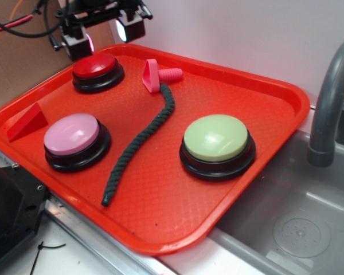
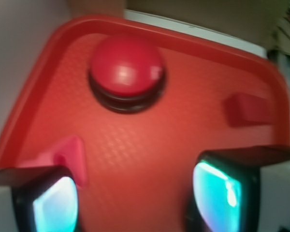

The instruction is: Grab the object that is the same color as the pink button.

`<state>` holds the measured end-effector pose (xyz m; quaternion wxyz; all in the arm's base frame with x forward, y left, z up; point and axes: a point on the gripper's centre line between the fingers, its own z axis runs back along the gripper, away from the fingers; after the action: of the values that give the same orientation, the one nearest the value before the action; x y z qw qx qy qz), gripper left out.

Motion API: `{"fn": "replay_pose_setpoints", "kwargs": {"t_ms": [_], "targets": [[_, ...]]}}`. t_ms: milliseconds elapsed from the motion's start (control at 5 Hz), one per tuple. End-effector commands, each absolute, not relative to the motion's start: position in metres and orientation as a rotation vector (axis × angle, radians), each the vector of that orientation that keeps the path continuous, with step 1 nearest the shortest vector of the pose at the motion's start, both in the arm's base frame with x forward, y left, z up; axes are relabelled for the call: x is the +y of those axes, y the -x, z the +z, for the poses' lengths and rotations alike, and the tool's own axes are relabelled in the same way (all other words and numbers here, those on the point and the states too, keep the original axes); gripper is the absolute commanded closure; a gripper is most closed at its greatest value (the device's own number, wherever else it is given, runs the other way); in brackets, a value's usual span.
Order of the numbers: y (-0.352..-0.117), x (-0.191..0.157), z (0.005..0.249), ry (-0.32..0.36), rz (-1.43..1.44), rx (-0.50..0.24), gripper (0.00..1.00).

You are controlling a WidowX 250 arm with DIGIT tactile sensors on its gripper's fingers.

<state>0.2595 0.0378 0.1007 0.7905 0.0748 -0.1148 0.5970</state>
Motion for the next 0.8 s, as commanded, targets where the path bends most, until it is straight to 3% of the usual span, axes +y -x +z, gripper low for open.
{"fn": "replay_pose_setpoints", "kwargs": {"t_ms": [0, 200, 600], "targets": [[-0.293, 0.039, 0.091, -0.112, 1.196, -0.331, 0.00], [-0.302, 0.037, 0.081, -0.084, 1.159, -0.330, 0.00], [-0.313, 0.034, 0.058, -0.108, 1.142, -0.301, 0.00]]}}
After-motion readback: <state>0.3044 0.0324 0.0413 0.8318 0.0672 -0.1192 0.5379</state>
